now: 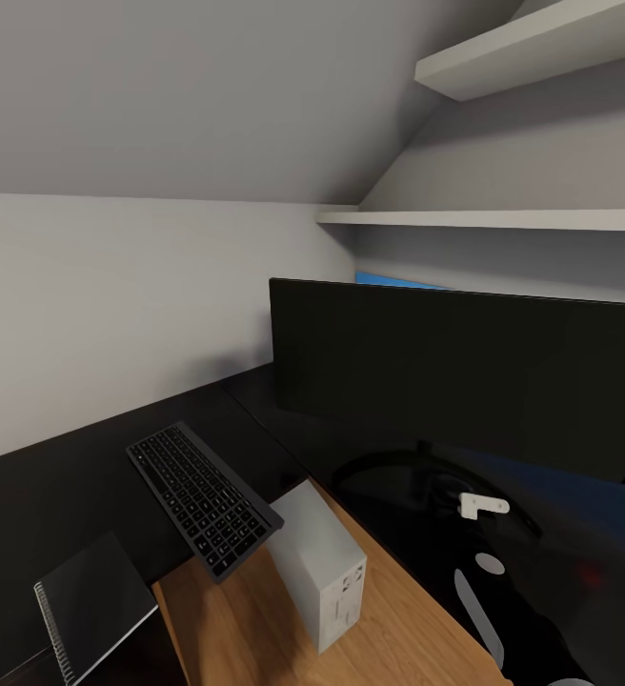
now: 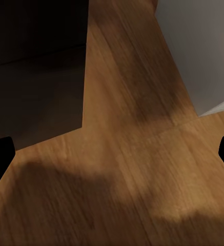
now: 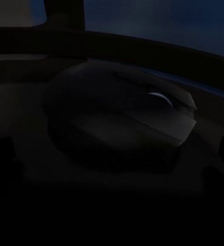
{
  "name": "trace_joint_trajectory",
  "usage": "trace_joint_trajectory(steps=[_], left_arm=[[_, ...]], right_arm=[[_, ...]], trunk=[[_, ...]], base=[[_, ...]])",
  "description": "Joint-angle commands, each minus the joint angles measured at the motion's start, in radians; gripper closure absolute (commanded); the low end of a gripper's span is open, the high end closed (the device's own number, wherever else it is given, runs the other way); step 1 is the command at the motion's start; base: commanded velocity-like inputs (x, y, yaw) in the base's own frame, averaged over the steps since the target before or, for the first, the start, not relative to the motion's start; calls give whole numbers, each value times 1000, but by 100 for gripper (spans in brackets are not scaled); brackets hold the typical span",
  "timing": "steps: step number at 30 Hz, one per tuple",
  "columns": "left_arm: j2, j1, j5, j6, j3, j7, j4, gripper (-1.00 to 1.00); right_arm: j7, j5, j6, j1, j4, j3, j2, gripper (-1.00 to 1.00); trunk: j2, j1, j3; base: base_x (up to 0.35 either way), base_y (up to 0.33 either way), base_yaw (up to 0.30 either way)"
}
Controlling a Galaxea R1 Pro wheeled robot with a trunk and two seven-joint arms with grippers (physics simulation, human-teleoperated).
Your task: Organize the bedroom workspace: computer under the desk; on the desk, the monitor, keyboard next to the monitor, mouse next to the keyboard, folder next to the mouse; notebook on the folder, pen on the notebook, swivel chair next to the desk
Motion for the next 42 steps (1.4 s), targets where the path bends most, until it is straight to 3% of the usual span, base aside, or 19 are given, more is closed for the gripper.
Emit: trace_joint_trajectory(steps=[1,42], left_arm=[[0,-1,10,-3,-5,-5,2,-100],[0,-1,10,-3,-5,-7,3,-100]], right_arm=[[-9,-9,2,-1,-1,6,-2,-100],[-7,-9,2,-1,-1,6,-2,-100]], trunk=[[-1,0,-1],[-1,0,-1]], base=[[1,0,0],[12,-13,0]])
